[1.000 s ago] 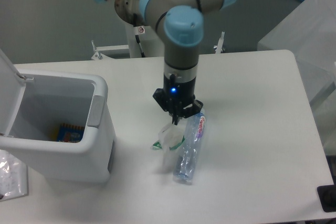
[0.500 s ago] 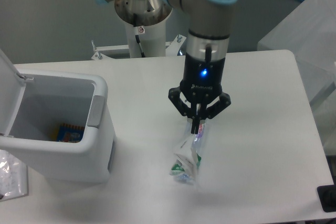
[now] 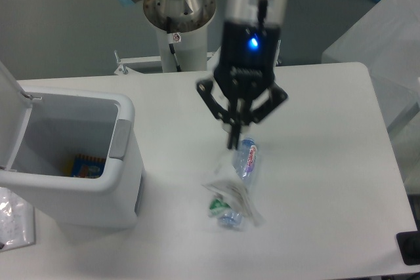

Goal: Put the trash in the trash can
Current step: 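Carry the bag over the white trash bin and release it, then move the open gripper over the clear water bottle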

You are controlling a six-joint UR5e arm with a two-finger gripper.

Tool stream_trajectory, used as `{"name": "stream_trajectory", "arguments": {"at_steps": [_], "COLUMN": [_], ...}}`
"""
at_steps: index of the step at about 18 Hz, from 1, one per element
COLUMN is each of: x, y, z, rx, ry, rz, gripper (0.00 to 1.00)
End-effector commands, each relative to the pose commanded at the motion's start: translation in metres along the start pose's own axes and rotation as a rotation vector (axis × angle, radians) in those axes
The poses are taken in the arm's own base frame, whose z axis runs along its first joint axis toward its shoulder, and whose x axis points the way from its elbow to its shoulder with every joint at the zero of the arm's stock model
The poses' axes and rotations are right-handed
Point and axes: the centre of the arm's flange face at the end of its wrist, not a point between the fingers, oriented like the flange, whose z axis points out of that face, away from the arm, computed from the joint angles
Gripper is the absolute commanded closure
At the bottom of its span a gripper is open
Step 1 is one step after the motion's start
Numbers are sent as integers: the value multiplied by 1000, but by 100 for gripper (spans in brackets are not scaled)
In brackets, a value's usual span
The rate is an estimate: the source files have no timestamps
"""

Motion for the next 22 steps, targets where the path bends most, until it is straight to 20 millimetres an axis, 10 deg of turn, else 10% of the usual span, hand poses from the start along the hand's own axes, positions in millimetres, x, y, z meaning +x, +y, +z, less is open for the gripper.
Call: {"name": "stream_trajectory", "arguments": {"at_steps": [6,12,22], "x": [82,123,124], "y": [33,82,105], "z": [3,26,51], "rx": [-35,-113,-164], "ry": [101,174,206], "rz": [74,123,164], "gripper": [100,100,97]}}
